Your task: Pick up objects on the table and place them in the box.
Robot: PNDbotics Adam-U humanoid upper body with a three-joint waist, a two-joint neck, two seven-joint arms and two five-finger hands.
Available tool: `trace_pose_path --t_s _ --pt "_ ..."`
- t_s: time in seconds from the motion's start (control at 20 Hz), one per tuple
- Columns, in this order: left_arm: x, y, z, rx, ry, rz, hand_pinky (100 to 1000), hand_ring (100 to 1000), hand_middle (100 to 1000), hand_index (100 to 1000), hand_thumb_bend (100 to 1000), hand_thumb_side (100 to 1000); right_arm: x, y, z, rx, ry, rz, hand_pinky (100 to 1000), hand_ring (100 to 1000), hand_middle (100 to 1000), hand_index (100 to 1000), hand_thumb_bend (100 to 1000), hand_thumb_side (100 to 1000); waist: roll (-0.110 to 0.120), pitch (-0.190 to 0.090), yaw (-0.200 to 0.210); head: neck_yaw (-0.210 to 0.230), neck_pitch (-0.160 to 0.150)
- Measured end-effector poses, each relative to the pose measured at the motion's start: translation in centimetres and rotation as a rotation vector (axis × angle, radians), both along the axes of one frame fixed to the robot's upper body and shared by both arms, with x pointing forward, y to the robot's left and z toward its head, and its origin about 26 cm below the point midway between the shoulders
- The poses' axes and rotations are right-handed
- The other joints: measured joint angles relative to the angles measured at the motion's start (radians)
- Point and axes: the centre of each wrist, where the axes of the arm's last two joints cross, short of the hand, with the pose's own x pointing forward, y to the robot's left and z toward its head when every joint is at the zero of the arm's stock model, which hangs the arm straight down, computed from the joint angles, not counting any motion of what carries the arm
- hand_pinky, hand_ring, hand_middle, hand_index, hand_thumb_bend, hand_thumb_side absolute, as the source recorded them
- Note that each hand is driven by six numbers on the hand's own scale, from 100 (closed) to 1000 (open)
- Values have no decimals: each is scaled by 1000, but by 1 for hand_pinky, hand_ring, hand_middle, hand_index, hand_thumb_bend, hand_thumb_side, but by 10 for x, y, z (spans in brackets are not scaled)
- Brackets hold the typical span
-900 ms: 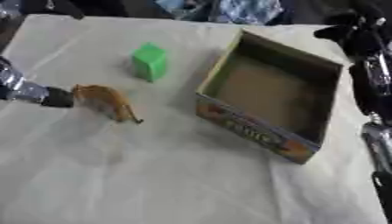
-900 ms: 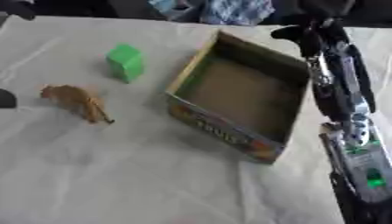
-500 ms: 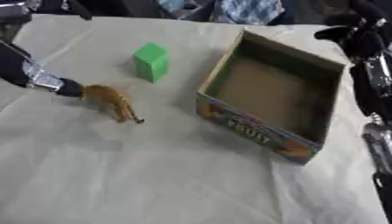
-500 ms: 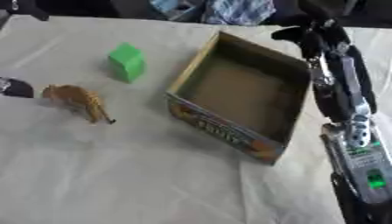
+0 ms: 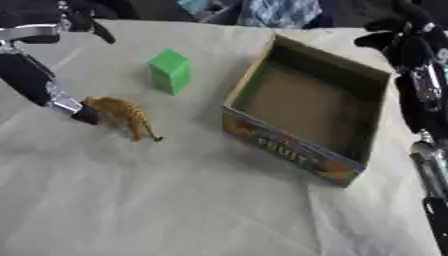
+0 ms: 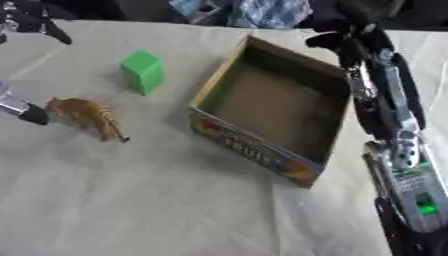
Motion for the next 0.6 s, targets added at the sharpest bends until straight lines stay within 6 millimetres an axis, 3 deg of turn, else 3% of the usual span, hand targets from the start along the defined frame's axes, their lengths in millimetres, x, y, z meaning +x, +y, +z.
trace_pose_path --t_s 0.3,0.6 --pt "13 2 -11 41 64 18 864 904 1000 888 690 624 0 0 1 3 -2 3 815 708 723 939 100 771 -2 0 -2 -35 0" --pt "27 6 -24 53 107 70 859 904 1000 870 642 604 1 2 1 11 -1 9 814 706 720 940 100 772 -7 5 -10 -42 -1"
